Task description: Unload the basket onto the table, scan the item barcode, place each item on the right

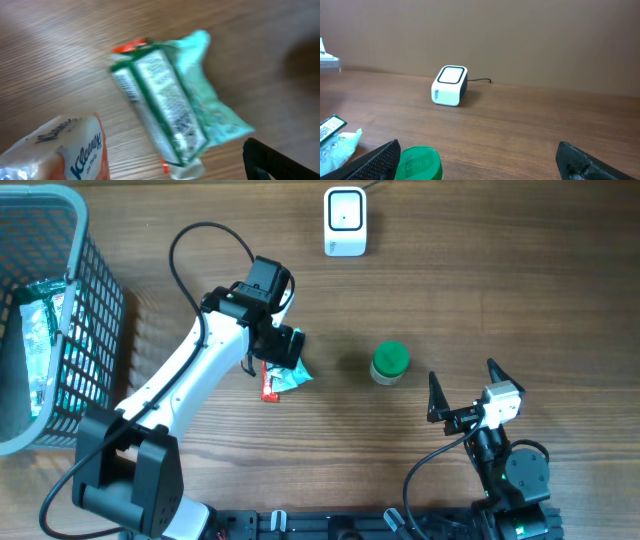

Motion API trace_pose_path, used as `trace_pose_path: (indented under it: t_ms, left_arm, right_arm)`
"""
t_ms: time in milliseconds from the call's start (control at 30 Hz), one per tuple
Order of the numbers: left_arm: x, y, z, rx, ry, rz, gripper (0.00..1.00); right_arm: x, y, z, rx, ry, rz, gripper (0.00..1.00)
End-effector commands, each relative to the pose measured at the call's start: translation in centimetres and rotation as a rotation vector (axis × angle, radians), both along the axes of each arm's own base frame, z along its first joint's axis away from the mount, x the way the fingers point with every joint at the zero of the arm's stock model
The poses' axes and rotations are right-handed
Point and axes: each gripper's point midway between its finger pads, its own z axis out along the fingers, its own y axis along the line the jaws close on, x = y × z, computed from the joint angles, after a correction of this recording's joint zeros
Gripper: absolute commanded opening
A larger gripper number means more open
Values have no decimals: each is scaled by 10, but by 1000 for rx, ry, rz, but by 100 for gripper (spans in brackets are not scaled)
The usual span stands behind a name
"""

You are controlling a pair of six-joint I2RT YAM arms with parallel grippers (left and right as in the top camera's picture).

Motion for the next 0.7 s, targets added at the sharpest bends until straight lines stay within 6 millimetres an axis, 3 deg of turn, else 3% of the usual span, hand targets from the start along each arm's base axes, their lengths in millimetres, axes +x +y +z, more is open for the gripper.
trace_pose_path:
  t_ms: [0, 133, 367, 500, 533, 567, 600, 667]
  left_arm:
    - [-4, -29, 12, -144, 5, -99, 100]
    - [8, -34, 34, -232, -50, -2, 100]
    - [34, -42, 108, -471, -198, 76, 100]
    - [35, -43, 113, -479, -217, 72, 100]
    - [33, -42, 110, -473, -201, 75, 92]
    - [31, -41, 108, -464, -194, 78, 32]
    - [29, -39, 105, -456, -185, 84, 4]
    - [29, -39, 103, -457, -176, 100, 4]
  right_arm:
    - [1, -4, 0, -12, -4, -21, 100]
    - [1, -4, 0, -12, -4, -20, 100]
    - [1, -4, 1, -11, -5, -20, 100]
    - [1, -4, 0, -11, -4, -20, 100]
    - [1, -4, 0, -12, -4, -20, 100]
    - [1, -4, 0, -11, -4, -20, 100]
    - [1, -4, 1, -11, -5, -20, 100]
    - [1, -4, 0, -11, -4, -20, 100]
